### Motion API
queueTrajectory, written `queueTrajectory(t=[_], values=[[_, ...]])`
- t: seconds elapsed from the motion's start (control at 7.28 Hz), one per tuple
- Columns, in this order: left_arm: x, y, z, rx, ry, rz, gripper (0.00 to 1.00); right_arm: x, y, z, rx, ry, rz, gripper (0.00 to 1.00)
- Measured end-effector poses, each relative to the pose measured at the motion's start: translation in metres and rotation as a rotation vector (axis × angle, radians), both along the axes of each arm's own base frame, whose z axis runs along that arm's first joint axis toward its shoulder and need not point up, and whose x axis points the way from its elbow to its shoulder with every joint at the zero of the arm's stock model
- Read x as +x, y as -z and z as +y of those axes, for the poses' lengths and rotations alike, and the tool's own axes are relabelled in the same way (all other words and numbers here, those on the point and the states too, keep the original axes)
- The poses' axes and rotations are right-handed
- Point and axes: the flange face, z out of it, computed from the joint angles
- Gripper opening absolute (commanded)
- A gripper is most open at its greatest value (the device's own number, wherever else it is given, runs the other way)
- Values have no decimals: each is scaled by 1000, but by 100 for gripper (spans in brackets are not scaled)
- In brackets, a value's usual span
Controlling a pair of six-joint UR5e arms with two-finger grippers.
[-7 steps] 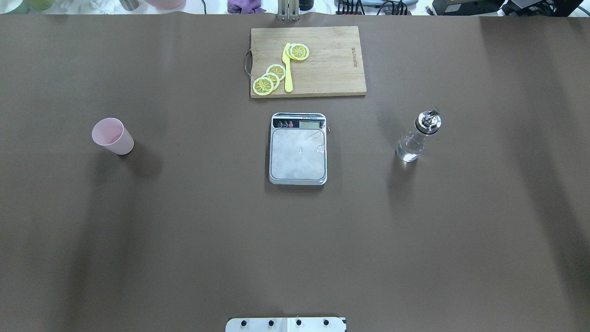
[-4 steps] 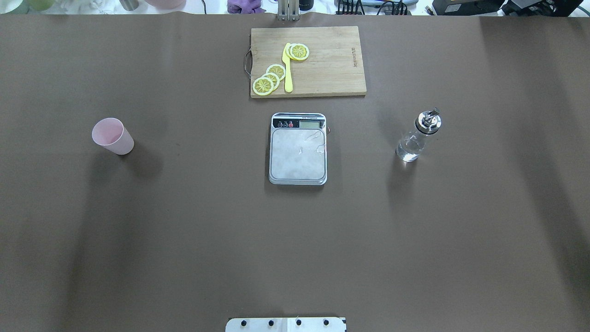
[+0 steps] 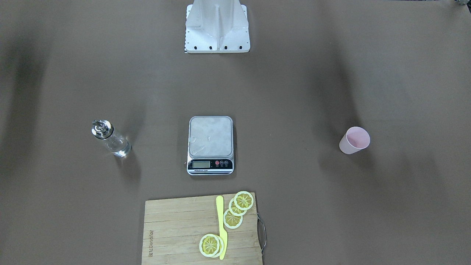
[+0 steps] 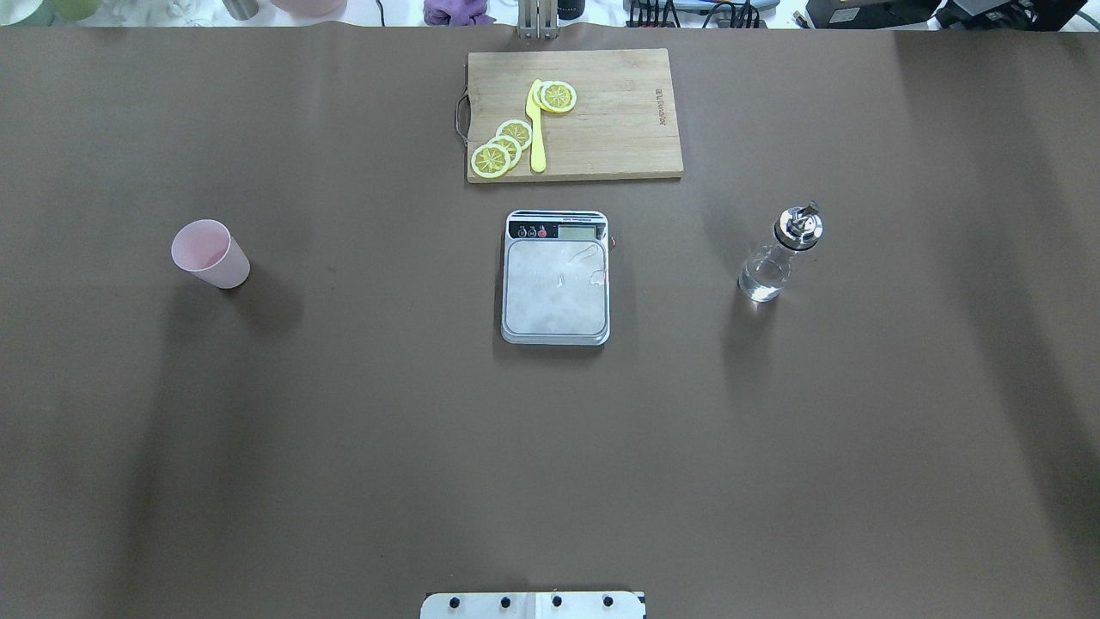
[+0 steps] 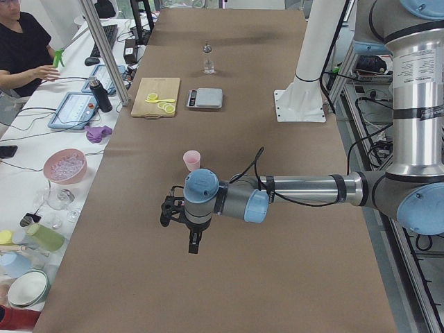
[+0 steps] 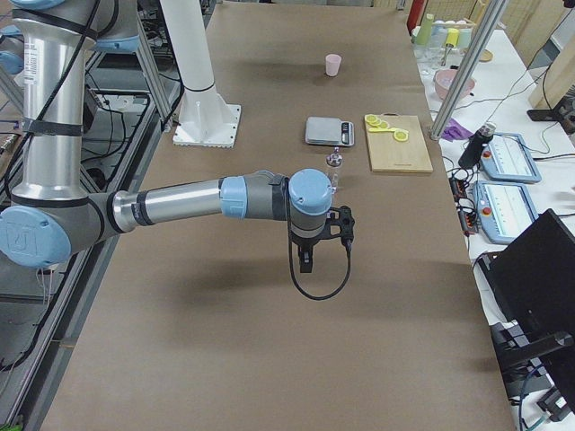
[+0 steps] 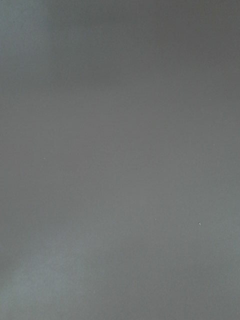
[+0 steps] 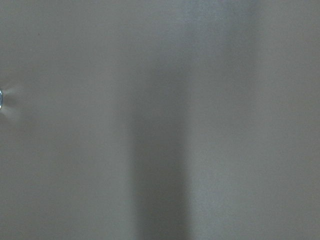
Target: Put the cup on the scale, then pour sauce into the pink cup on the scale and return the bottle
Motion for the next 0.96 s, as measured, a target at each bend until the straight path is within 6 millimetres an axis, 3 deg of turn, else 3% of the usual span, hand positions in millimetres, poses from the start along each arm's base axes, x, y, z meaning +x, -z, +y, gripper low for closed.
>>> queueTrajectory(t=[0.14, 0.27, 0.41, 0.55, 0.69, 0.82, 0.96], values=[[4, 11, -9, -7, 8, 18, 98, 0, -2, 1, -3, 2, 12, 100], [12, 42, -27, -25, 28, 44, 98, 0, -6, 3, -10, 3, 18, 100], [27, 88, -48, -49, 43, 69, 98, 0, -10, 5, -19, 4, 20, 100], [53, 134, -62, -80, 51, 91, 98, 0, -14, 8, -24, 5, 20, 100], [88, 167, -71, -107, 57, 113, 97, 0, -15, 9, -25, 5, 20, 100], [131, 183, -79, -121, 60, 132, 97, 0, -15, 9, -24, 6, 20, 100], [171, 178, -88, -121, 69, 133, 97, -1, -14, 7, -22, 7, 20, 100]])
